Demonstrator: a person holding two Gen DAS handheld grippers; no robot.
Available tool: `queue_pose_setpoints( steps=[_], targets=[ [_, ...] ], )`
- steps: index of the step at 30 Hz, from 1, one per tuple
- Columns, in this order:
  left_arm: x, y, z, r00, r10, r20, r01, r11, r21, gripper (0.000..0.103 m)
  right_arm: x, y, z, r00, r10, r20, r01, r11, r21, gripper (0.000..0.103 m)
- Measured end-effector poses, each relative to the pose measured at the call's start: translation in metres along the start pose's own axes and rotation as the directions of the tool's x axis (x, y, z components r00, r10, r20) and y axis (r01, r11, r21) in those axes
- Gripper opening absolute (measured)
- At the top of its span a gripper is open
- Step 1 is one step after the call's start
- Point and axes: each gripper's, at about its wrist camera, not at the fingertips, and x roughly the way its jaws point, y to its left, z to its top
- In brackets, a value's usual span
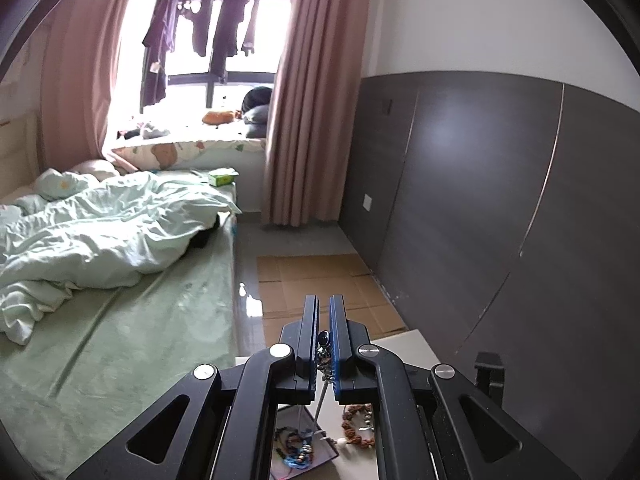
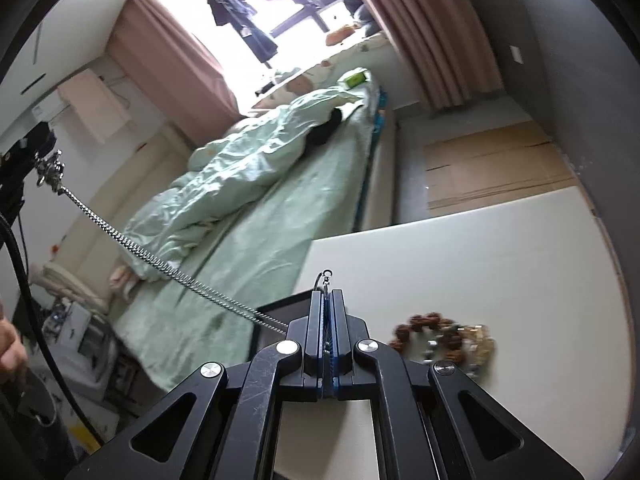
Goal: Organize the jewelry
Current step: 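Carry the chain over the box with the left tool while the right tool grasps the silver hoop, then release the chain into the box with the left tool while the right tool drops the hoop in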
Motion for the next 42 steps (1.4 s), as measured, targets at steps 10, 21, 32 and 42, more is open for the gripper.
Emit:
queue_pose_setpoints(
  steps=[10,21,32,42],
  targets=[
    [-0.001,0.004,0.005,1.0,0.022,-0.005,-0.022,1.0,0.014,0.005,0.034,0.015,-0.005,0.995,0.08,-0.064,-0.079,0.997,0.023,0.004],
    [0.02,0.015,-0.012,0.998,0.044,-0.048,-0.043,0.999,0.013,0.005,0.089,0.011,-0.02,0.965,0.022,-0.262,-0.009,0.999,0.052,0.029],
    [0.082,0.022,-0.077,0.978,0.057,-0.201,-0.059,0.998,-0.002,0.005,0.029,-0.009,-0.012,0.99,-0.035,-0.139,0.044,0.997,0.062,0.048],
    [0.131,0.038,-0.146,0.939,0.068,-0.337,-0.101,0.991,-0.082,0.005,0.002,-0.046,-0.007,0.988,-0.102,-0.117,0.116,0.986,0.116,0.048]
  ],
)
